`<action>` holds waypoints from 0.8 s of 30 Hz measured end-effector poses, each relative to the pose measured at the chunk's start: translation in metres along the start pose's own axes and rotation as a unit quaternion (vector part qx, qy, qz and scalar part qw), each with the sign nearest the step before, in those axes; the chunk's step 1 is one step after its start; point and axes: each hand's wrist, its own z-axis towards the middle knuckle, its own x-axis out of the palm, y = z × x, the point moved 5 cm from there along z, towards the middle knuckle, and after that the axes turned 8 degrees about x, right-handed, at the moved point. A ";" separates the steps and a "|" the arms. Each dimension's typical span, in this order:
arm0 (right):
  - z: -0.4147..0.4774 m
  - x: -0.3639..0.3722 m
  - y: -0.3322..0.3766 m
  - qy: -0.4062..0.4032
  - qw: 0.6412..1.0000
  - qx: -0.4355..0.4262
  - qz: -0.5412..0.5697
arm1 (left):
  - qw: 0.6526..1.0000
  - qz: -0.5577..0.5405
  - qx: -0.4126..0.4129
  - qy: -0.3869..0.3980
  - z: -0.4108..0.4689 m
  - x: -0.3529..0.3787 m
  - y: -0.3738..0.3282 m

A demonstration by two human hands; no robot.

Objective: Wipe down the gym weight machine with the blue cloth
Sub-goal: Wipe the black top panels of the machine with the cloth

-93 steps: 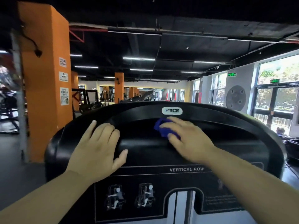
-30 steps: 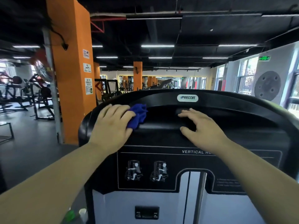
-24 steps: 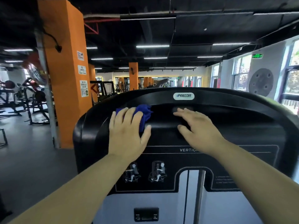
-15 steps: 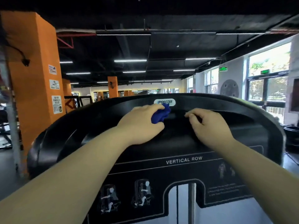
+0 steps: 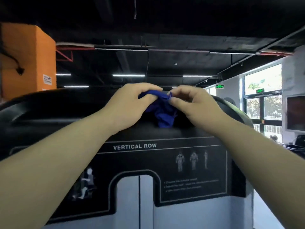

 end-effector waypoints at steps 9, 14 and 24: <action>-0.065 -0.100 -0.072 -0.038 0.986 0.107 0.122 | 0.993 -0.076 -0.066 -0.060 -0.002 0.131 -0.057; -0.091 -0.131 -0.092 -0.037 0.977 0.165 0.130 | 0.993 -0.013 -0.093 -0.078 0.007 0.148 -0.068; -0.112 -0.140 -0.111 0.070 0.945 0.249 0.203 | 0.956 -0.209 -0.191 -0.082 0.006 0.185 -0.066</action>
